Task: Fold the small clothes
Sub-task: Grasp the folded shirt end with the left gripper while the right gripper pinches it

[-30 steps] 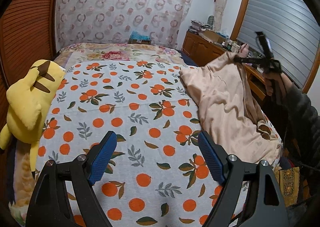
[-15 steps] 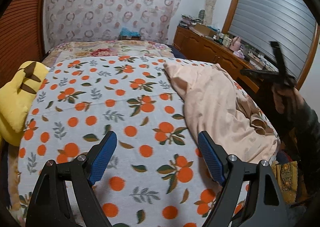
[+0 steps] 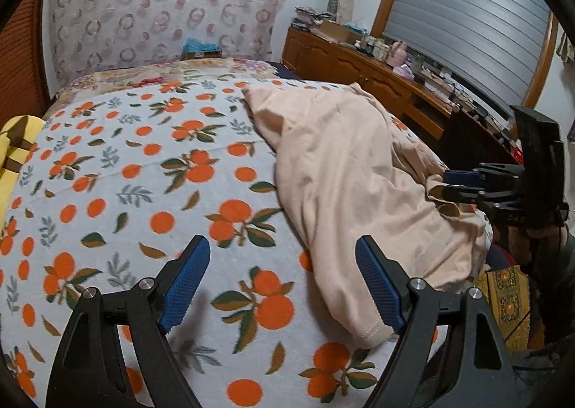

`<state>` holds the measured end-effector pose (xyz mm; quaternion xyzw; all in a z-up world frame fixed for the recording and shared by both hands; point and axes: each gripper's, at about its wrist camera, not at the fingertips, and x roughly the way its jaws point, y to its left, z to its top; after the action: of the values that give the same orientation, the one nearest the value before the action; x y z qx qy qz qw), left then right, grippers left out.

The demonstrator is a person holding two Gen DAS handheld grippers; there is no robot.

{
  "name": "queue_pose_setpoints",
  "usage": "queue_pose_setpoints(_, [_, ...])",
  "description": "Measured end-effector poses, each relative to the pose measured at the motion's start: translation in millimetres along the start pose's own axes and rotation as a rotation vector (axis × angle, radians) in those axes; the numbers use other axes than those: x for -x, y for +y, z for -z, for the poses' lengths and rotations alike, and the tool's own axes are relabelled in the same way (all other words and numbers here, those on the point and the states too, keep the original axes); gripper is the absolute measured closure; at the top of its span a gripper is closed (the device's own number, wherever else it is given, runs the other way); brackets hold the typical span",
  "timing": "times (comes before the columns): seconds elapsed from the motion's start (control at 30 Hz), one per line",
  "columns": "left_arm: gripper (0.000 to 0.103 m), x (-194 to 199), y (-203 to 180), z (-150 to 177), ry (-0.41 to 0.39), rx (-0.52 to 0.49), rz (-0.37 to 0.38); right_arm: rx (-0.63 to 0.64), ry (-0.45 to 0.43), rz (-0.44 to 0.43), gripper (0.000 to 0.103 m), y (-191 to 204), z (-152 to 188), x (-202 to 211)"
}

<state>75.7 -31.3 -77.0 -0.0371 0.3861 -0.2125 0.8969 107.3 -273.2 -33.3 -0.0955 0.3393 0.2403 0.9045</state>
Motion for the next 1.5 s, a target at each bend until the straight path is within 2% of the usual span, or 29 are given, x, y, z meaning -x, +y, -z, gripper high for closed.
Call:
queue_pose_setpoints(0.13, [0.019, -5, -4, 4, 0.021, 0.0, 0.005, -0.025, 0.035, 0.002, 0.067, -2, -5, -14])
queue_pose_setpoints(0.17, [0.019, -6, -4, 5, 0.022, 0.0, 0.006, -0.023, 0.03, -0.004, 0.088, -1, -5, -11])
queue_pose_setpoints(0.2, [0.019, -6, -5, 5, 0.023, -0.001, 0.012, -0.024, 0.022, -0.015, 0.097, -3, -5, -8])
queue_pose_setpoints(0.27, [0.019, -5, -9, 7, 0.027, -0.008, 0.025, -0.036, -0.015, -0.008, 0.102, -3, -2, 6])
queue_pose_setpoints(0.5, [0.019, -10, -17, 13, 0.05, -0.017, 0.059, -0.138, -0.151, 0.047, 0.102, -18, 19, 80])
queue_pose_setpoints(0.63, [0.02, -11, -24, 17, 0.063, -0.025, 0.092, -0.175, -0.157, 0.083, 0.102, -25, 41, 104])
queue_pose_setpoints(0.67, [0.023, -11, -25, 18, 0.065, -0.025, 0.105, -0.184, -0.146, 0.077, 0.102, -27, 47, 104])
queue_pose_setpoints(0.73, [0.043, -14, -30, 21, 0.088, -0.029, 0.15, -0.197, -0.121, 0.068, 0.102, -28, 57, 100])
queue_pose_setpoints(0.87, [0.062, -20, -40, 26, 0.117, -0.055, 0.181, -0.214, -0.097, 0.052, 0.102, -33, 57, 89])
queue_pose_setpoints(0.93, [0.097, -20, -43, 27, 0.136, -0.059, 0.213, -0.207, -0.098, 0.051, 0.102, -29, 49, 86])
queue_pose_setpoints(1.03, [0.099, 1, -50, 24, 0.093, -0.081, 0.221, -0.183, -0.102, 0.053, 0.102, -26, 39, 89])
queue_pose_setpoints(1.1, [0.099, 23, -53, 19, 0.062, -0.081, 0.253, -0.156, -0.106, 0.059, 0.102, -26, 33, 99])
queue_pose_setpoints(1.2, [0.099, 43, -59, 18, 0.054, -0.11, 0.238, -0.124, -0.091, 0.062, 0.102, -25, 32, 115])
queue_pose_setpoints(1.3, [0.099, 43, -63, 23, 0.071, -0.122, 0.22, -0.082, -0.016, 0.042, 0.102, -18, 39, 112])
queue_pose_setpoints(1.4, [0.099, 31, -58, 28, 0.096, -0.111, 0.194, -0.091, 0.069, 0.027, 0.102, -16, 52, 91])
queue_pose_setpoints(1.5, [0.099, 22, -51, 31, 0.113, -0.096, 0.178, -0.107, 0.081, 0.027, 0.102, -19, 57, 81])
